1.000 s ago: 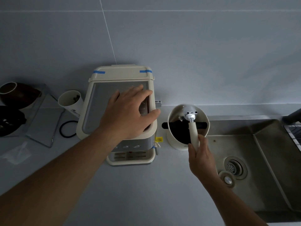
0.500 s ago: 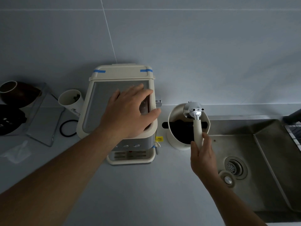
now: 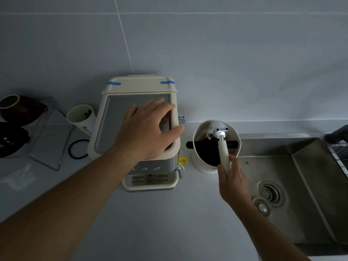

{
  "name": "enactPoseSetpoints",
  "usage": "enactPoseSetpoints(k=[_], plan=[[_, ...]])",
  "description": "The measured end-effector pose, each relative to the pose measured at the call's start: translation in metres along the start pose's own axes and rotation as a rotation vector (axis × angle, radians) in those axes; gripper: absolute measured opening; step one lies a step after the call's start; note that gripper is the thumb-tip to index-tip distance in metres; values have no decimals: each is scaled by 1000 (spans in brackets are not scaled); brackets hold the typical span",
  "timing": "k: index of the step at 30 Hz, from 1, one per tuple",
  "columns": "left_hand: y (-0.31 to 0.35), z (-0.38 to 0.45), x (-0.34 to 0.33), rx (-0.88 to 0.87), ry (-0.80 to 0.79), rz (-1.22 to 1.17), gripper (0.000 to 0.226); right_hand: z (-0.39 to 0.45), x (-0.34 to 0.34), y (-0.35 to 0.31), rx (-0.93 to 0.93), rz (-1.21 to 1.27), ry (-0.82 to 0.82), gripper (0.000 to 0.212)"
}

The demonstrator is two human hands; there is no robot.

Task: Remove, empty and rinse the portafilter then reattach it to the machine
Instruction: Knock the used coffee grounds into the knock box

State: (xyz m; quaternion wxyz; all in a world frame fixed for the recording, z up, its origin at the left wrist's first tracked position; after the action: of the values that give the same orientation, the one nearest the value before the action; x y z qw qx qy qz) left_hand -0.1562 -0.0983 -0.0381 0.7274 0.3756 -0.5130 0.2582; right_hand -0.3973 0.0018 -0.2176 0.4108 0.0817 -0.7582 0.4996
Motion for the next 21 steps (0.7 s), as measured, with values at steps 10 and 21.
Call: enactPoseSetpoints(k=[10,21], plan=[[1,-1,1,11,-6,6,62,-6,22,1,-219,340,-168,29],[5,-1,3,6,2,22,60,-28,25,-5,-390,881,-596,28]])
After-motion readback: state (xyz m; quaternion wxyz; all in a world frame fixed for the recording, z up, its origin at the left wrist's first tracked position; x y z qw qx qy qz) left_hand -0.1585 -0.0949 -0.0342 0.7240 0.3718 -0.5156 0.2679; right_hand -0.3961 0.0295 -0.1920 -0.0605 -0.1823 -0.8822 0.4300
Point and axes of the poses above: each hand's wrist, its own z-axis towards the middle knuckle, its own x-axis out of the back of the hand, y = z × x, the point moved 10 cm from there along z, towards the middle knuckle, and after that the axes turned 15 degrees about -x, right-handed, at the moved point
